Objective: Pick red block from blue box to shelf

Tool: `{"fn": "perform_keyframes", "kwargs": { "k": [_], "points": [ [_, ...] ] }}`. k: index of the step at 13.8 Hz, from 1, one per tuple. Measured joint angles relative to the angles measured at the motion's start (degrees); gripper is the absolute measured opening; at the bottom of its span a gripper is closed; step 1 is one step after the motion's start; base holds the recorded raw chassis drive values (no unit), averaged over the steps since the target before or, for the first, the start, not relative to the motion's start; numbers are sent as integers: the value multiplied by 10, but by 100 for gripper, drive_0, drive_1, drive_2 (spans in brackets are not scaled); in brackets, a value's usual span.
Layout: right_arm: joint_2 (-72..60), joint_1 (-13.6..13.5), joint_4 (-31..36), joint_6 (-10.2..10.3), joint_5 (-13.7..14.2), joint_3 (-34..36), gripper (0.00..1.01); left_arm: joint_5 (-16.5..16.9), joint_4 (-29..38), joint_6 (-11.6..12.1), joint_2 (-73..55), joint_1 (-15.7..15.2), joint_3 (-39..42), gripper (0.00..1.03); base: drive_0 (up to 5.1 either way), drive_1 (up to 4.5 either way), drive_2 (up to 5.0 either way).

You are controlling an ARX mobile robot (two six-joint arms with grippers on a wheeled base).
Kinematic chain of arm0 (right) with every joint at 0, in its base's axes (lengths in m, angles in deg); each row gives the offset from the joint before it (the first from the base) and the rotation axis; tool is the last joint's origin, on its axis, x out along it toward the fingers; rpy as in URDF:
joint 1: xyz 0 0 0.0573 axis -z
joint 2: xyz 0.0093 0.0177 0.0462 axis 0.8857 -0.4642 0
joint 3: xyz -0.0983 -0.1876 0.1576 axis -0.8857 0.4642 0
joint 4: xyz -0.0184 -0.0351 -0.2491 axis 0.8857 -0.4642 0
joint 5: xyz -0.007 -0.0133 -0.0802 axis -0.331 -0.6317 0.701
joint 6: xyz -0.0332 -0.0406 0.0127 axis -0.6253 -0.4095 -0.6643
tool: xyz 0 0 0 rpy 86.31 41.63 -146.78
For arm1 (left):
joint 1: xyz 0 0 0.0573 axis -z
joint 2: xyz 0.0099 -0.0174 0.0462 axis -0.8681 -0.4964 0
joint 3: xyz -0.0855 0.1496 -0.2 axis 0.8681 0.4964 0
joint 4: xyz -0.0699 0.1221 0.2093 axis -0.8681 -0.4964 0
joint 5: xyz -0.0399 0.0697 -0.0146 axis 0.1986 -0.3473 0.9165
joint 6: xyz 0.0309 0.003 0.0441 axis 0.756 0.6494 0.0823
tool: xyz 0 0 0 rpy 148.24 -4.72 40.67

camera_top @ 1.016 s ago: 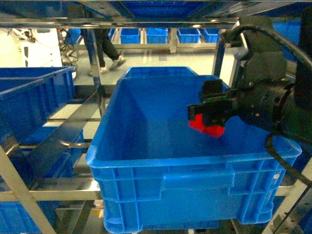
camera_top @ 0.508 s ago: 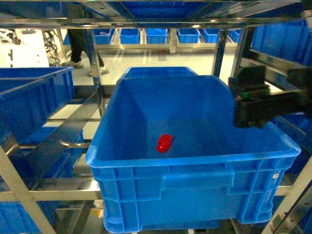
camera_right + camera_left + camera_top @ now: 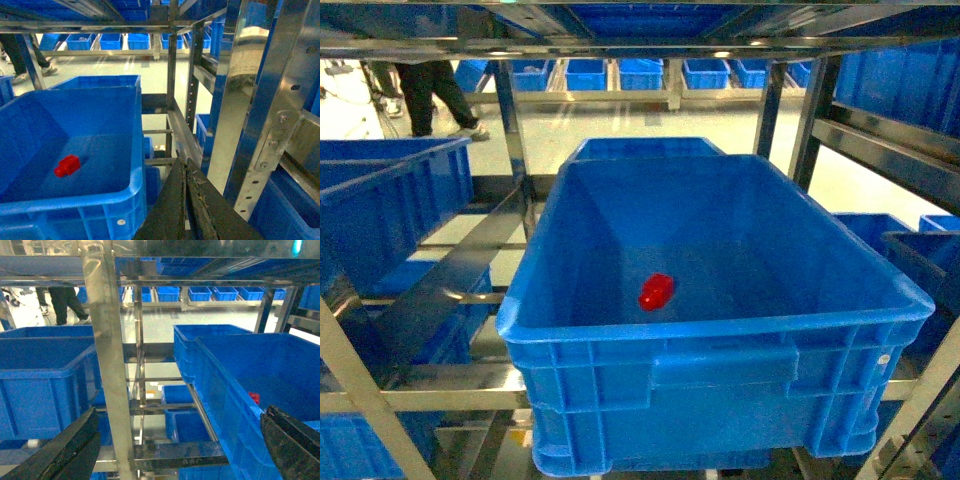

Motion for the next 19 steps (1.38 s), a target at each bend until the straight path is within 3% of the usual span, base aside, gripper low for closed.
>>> {"fn": "perform_keyframes", "kwargs": {
  "k": [3,4,5,13,19],
  "points": [
    [102,22,-78,0,-24,22,2,0,0,0,0,0,0,98,0,0,0],
    [140,64,-110,0,-68,29,2,0,0,0,0,0,0,98,0,0,0],
    [172,76,-138,0,-69,34,2,0,0,0,0,0,0,98,0,0,0],
    [380,74,-329,0,-73,36,2,0,0,0,0,0,0,98,0,0,0],
    [471,74,-418,0,-73,36,2,0,0,0,0,0,0,98,0,0,0]
  ]
}}
